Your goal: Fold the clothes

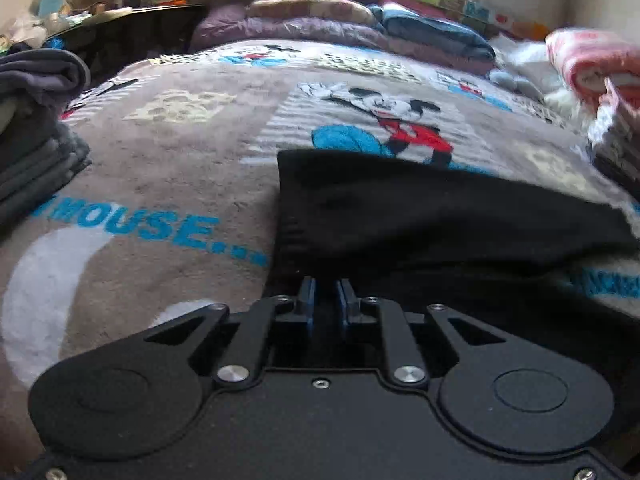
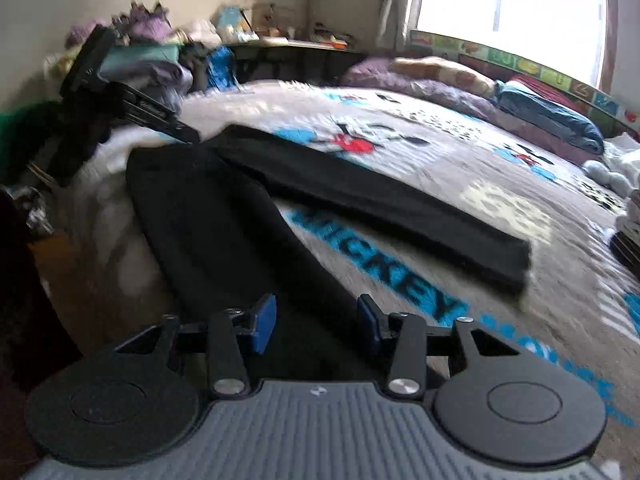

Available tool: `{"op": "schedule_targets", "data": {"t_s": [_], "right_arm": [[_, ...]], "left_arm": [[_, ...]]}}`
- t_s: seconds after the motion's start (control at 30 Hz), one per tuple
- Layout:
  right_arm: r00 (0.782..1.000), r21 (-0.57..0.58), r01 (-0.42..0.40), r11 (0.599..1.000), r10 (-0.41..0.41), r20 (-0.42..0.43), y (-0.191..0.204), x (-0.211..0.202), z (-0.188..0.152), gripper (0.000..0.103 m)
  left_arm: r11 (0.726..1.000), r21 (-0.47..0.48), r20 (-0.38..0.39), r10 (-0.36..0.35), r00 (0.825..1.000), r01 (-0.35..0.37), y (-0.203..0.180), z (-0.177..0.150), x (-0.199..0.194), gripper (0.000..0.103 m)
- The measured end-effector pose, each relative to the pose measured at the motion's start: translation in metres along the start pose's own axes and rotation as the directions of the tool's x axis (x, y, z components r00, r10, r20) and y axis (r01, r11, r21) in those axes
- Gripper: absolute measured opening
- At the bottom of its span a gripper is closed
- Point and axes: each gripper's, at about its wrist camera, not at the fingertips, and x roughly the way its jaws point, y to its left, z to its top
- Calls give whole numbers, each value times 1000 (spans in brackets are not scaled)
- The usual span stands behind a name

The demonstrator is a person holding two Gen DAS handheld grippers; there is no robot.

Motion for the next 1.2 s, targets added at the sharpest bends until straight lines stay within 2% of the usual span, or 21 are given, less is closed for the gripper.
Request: {"op": "schedule_targets", "data": {"t_s": [0.07, 0.2, 0.27, 0.33, 0.37, 0.47, 0.6, 0.7, 0.73, 0.8, 0.87, 0.93, 1.1, 1.2], "right_arm": [[999, 21, 11, 1000, -10, -35, -4, 5, -6, 46], [999, 21, 18, 1000, -19, 49, -2, -26, -2, 47], [997, -5, 17, 1000, -16, 72, 1, -38, -5, 47], [997, -62, 32, 998, -27, 69, 8, -46, -12, 47], [997, -94, 40, 995, -33, 66, 12, -50, -15, 47], [997, -178, 65, 982, -55, 58, 26, -61, -24, 47], [995, -258, 99, 961, -91, 41, 41, -72, -35, 47], [992, -280, 121, 952, -122, 12, 43, -70, -40, 47], [992, -282, 124, 951, -129, 0, 44, -68, -42, 47], [988, -296, 132, 946, -149, -36, 44, -62, -45, 47], [985, -310, 133, 941, -160, -63, 45, -58, -49, 47], [982, -323, 137, 936, -171, -78, 45, -54, -52, 47], [978, -327, 139, 935, -182, -102, 43, -46, -56, 45], [978, -324, 140, 936, -181, -100, 42, -44, -57, 45]], "left_arm": [[1000, 16, 47, 18, 999, -19, -4, 3, -19, 14], [997, 72, 102, 13, 995, -20, -8, 0, -53, 17], [984, 167, 118, 41, 992, -61, -13, -7, -68, 26], [957, 273, 148, 61, 987, -100, -18, -16, -80, 50], [940, 322, 164, 59, 985, -110, -20, -21, -86, 54], [870, 469, 173, 81, 982, -155, -27, -39, -91, 56], [774, 615, 124, 97, 988, -153, -36, -54, -83, 57], [676, 715, 110, 145, 983, -180, -46, -64, -71, 58], [628, 756, 105, 159, 982, -183, -48, -69, -67, 58], [564, 803, 106, 183, 977, -193, -49, -77, -60, 58], [513, 833, 113, 212, 971, -209, -48, -85, -58, 58], [467, 853, 139, 226, 964, -232, -46, -89, -54, 58], [392, 871, 212, 245, 946, -297, -39, -92, -48, 57], [356, 878, 240, 248, 939, -319, -36, -93, -42, 41]]}}
